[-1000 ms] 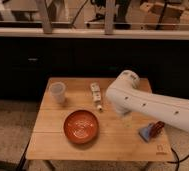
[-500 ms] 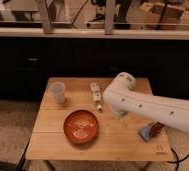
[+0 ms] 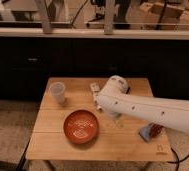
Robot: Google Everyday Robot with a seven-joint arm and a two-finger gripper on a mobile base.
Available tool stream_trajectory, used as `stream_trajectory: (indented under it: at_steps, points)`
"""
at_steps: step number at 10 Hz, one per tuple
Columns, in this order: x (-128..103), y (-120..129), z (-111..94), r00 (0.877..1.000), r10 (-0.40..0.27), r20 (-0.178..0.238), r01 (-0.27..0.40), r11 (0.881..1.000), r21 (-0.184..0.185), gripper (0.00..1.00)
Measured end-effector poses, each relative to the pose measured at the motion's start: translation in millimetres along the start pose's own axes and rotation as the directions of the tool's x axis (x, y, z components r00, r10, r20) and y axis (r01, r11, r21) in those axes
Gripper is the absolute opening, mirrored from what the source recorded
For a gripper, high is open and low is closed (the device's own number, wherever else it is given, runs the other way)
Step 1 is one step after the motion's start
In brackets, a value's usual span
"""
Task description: Pick up the ceramic bowl
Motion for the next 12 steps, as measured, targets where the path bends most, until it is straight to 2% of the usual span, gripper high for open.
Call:
stream_trajectory:
  at_steps: [3,6,9,12]
  points:
    - [-11,-6,10,0.998,-0.065,-0.001,0.065,0.998,0.007,0.80]
    - [-17,-8,21,0.990,-0.140,0.003,0.140,0.990,0.018,0.80]
    - [-22,-9,33,0.976,-0.216,0.008,0.215,0.976,0.033,0.80]
    - [-27,-8,46,0.956,-0.294,0.012,0.293,0.955,0.044,0.80]
